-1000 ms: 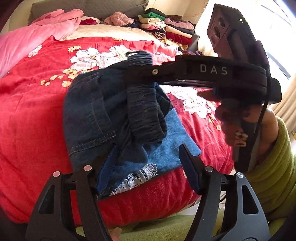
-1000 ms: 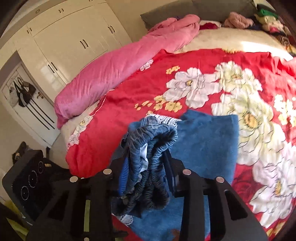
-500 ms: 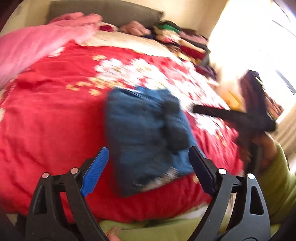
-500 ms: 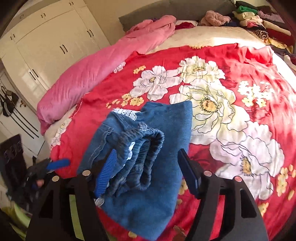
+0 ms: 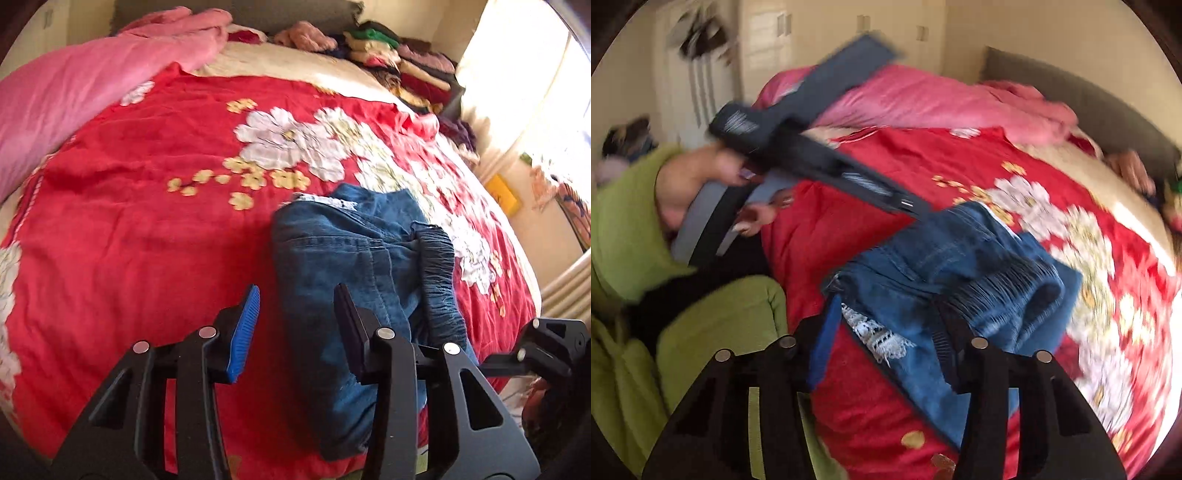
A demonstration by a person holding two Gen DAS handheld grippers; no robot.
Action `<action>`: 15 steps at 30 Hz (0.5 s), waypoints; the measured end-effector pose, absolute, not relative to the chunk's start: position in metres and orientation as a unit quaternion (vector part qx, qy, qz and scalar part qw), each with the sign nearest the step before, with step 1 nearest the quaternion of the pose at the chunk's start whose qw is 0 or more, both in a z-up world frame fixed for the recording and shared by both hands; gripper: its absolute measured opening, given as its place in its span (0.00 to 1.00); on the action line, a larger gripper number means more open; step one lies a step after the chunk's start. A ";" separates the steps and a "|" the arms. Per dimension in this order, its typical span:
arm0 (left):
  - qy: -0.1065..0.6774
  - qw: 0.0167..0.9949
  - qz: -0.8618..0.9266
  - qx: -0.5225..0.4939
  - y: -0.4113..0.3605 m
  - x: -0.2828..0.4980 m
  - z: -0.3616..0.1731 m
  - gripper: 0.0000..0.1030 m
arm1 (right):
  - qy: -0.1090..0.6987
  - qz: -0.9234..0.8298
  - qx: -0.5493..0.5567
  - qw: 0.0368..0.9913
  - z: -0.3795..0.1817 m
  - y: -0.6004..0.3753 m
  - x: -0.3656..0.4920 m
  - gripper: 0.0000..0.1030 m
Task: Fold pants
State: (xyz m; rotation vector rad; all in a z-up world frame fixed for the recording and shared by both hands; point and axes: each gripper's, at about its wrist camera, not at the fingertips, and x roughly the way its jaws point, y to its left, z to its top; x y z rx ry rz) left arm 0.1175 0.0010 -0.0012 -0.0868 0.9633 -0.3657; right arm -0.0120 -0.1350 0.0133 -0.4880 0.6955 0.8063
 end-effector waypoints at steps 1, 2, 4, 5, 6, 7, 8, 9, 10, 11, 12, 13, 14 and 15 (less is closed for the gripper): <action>0.468 0.864 -0.181 -0.033 -0.006 0.124 -0.005 0.33 | 0.323 0.382 -0.249 0.830 0.010 -0.130 -0.010 0.43; 0.472 0.862 -0.182 -0.027 -0.011 0.128 -0.008 0.33 | 0.319 0.387 -0.261 0.825 0.007 -0.125 -0.009 0.43; 0.484 0.857 -0.177 -0.022 -0.018 0.137 -0.018 0.33 | 0.321 0.386 -0.288 0.815 -0.004 -0.115 -0.004 0.43; 0.487 0.855 -0.175 -0.024 -0.019 0.140 -0.022 0.33 | 0.323 0.382 -0.298 0.813 -0.011 -0.112 -0.001 0.38; 0.490 0.854 -0.173 -0.027 -0.021 0.143 -0.025 0.33 | 0.333 0.387 -0.295 0.807 -0.016 -0.110 0.003 0.16; 0.492 0.854 -0.170 -0.027 -0.021 0.145 -0.029 0.33 | 0.351 0.399 -0.276 0.801 -0.020 -0.112 0.007 0.06; 0.491 0.854 -0.169 -0.025 -0.022 0.146 -0.030 0.33 | 0.361 0.405 -0.263 0.798 -0.018 -0.114 0.008 0.04; 0.491 0.854 -0.170 -0.025 -0.021 0.146 -0.031 0.33 | 0.365 0.413 -0.257 0.794 -0.015 -0.118 0.007 0.04; 0.488 0.855 -0.171 -0.024 -0.021 0.144 -0.031 0.34 | 0.362 0.420 -0.256 0.792 -0.012 -0.123 0.003 0.04; 0.485 0.858 -0.170 -0.021 -0.021 0.143 -0.030 0.36 | 0.361 0.423 -0.253 0.792 -0.011 -0.127 0.001 0.04; 0.481 0.860 -0.169 -0.017 -0.021 0.142 -0.031 0.37 | 0.364 0.423 -0.250 0.791 -0.012 -0.131 0.000 0.03; 0.479 0.862 -0.168 -0.015 -0.022 0.142 -0.031 0.38 | 0.374 0.419 -0.249 0.789 -0.018 -0.134 0.001 0.03; 0.477 0.863 -0.166 -0.014 -0.023 0.142 -0.031 0.39 | 0.383 0.416 -0.246 0.787 -0.025 -0.134 0.001 0.03; 0.476 0.864 -0.166 -0.016 -0.023 0.142 -0.032 0.39 | 0.391 0.416 -0.239 0.785 -0.031 -0.134 0.001 0.04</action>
